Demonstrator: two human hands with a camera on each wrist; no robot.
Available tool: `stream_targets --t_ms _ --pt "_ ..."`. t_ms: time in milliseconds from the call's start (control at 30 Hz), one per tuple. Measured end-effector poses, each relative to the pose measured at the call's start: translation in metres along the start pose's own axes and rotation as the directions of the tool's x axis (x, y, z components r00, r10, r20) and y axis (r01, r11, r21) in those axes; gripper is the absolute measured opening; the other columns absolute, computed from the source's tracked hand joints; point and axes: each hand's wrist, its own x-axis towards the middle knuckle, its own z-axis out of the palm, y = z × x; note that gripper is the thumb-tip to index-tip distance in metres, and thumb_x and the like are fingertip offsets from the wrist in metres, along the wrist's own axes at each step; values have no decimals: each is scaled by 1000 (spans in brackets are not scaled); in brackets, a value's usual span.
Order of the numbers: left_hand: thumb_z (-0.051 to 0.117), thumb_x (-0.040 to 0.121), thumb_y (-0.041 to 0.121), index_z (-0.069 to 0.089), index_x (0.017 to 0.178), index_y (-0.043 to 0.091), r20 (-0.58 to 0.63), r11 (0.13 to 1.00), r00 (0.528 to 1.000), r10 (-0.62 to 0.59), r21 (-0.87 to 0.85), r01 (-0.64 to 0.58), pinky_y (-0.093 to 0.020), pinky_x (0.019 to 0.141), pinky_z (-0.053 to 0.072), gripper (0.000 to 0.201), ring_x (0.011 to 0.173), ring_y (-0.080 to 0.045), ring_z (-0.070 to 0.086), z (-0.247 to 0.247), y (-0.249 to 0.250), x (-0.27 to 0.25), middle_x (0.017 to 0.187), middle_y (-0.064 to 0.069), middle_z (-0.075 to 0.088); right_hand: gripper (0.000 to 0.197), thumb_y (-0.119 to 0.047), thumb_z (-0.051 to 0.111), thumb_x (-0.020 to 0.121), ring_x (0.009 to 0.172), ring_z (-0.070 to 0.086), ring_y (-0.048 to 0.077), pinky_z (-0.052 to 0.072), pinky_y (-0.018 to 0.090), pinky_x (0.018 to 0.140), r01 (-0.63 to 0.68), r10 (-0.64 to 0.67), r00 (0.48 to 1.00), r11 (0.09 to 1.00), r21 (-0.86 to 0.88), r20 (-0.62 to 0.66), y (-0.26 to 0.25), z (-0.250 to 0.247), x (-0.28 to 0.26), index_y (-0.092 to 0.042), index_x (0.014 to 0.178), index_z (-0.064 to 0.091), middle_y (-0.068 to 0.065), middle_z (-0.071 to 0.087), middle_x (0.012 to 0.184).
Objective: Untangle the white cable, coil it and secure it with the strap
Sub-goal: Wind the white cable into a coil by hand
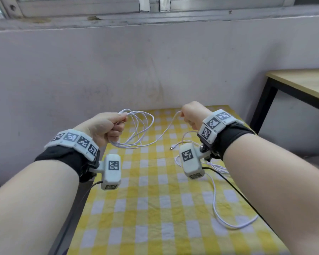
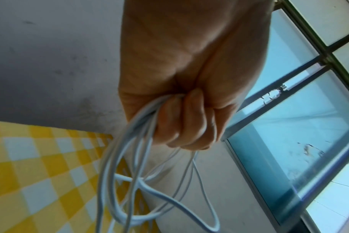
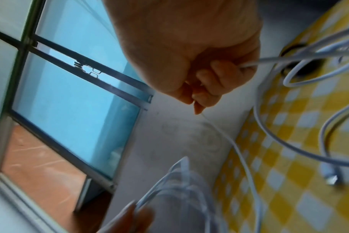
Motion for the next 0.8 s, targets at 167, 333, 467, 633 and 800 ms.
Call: stream_targets --t_ms 167,333,467,633,800 --pt "34 102 26 40 73 19 3 996 999 -33 80 32 -13 33 16 31 30 -3 21 29 2 5 42 10 30 28 -9 43 95 46 33 13 26 17 35 134 -152 988 874 466 1 -29 24 -9 -18 72 55 1 43 60" --pt "30 100 40 48 70 18 48 987 999 -8 -162 16 -15 38 17 42 29 -6 27 40 6 8 47 2 47 15 -12 52 90 41 44 -1 33 10 46 446 -472 881 820 359 -19 -42 47 -29 -15 82 65 -3 54 61" --pt "33 98 46 53 74 15 63 962 997 48 -273 -29 -18 40 22 44 35 -12 41 43 6 10 49 0 47 21 -10 53 91 53 50 1 41 12 55 506 -531 847 814 285 13 -40 57 -32 -6 75 66 9 65 70" --pt "35 100 30 45 67 15 -45 947 996 74 -310 -84 -25 49 30 39 47 -14 45 42 0 11 54 0 48 26 -27 57 92 63 63 15 55 25 58 336 -433 893 821 462 121 -34 50 -34 -7 83 71 3 68 74" --pt "29 101 30 41 71 20 23 913 995 97 -401 -79 -21 51 25 34 48 -10 37 42 -2 7 45 8 37 45 -43 56 91 63 66 27 60 36 67 34 -156 970 849 528 188 -28 46 -29 -1 78 62 14 66 75"
